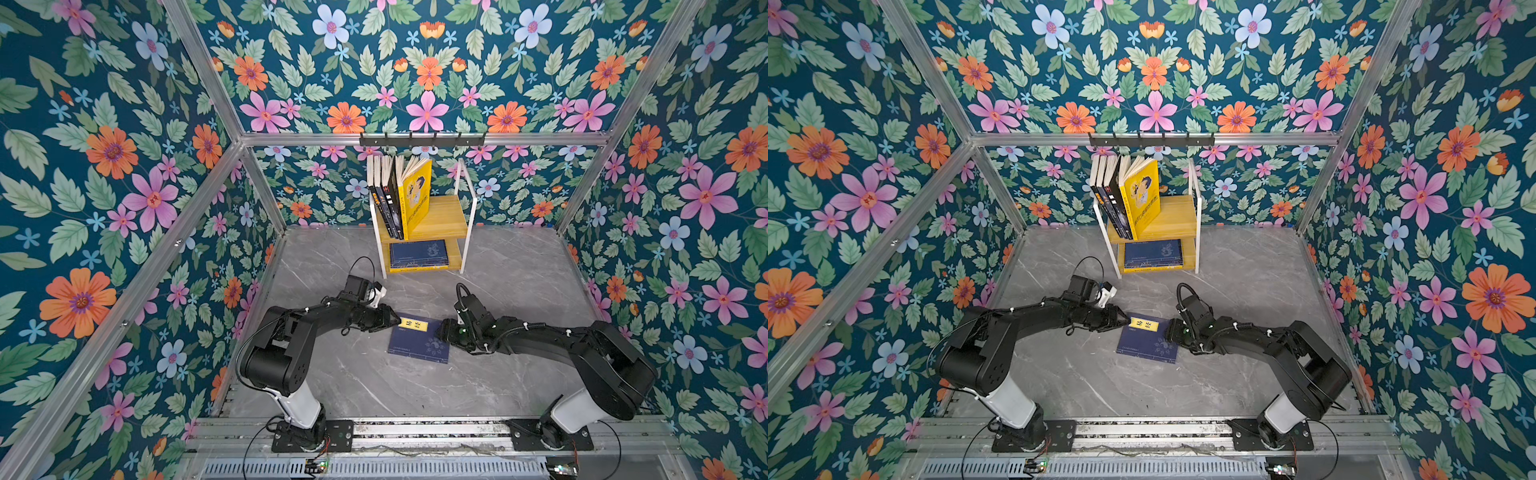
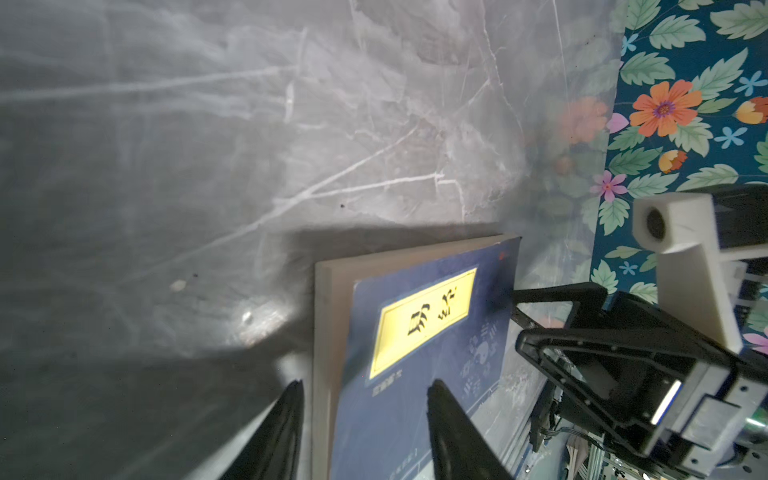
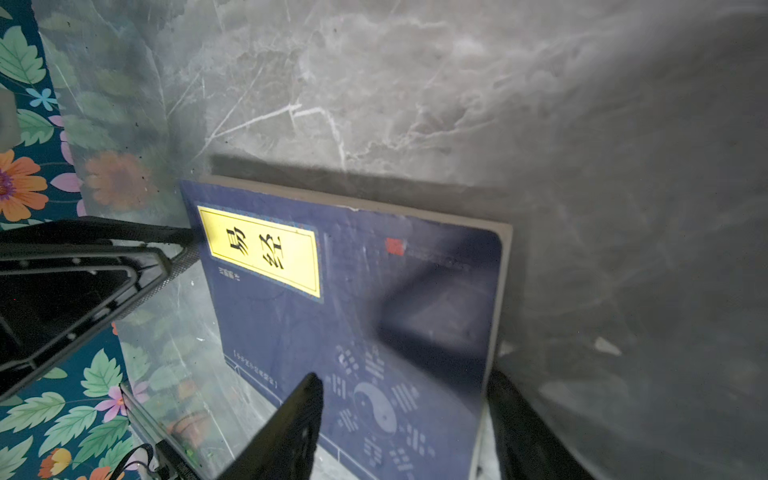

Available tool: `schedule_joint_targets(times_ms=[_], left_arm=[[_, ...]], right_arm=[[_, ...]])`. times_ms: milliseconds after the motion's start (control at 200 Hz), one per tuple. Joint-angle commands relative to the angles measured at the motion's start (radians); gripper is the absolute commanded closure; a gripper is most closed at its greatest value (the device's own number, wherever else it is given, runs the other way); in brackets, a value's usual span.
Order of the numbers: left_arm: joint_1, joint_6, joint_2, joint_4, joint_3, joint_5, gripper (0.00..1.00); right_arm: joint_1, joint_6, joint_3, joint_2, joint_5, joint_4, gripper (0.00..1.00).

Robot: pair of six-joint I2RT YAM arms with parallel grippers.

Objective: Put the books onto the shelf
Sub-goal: 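Move both grippers to the dark blue book's edges on the table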

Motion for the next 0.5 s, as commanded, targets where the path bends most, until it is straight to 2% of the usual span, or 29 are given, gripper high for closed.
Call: schedule_joint_targets(times_ms=[0,60,220,445,495], left_arm=[[-0.003,-0.01,-0.001,0.026,-0.001,0.04,0.51],[-0.006,-0.006,0.013,0.018,0.007,0.043,0.52],[-0.006,-0.031,0.003,-0.013,0.036,0.05,0.64],[-0.006,-0.038,-0.052,-0.033,0.046,0.053,1.0],[-0.006,-0.037,-0.066,-0.022,0.037,0.06,1.0]], right_arm=[[0.002,0.022,0.009,0.018,-0.013,0.042,0.37],[0.002,0.016,0.02,0.035,-0.019,0.041,0.38],[0.002,0.012,0.031,0.042,-0.014,0.031,0.38],[0.002,-0.037,0.053,0.019,0.022,-0.043,0.38],[0.002,-0.065,0.056,-0.003,0.034,-0.062,0.38]])
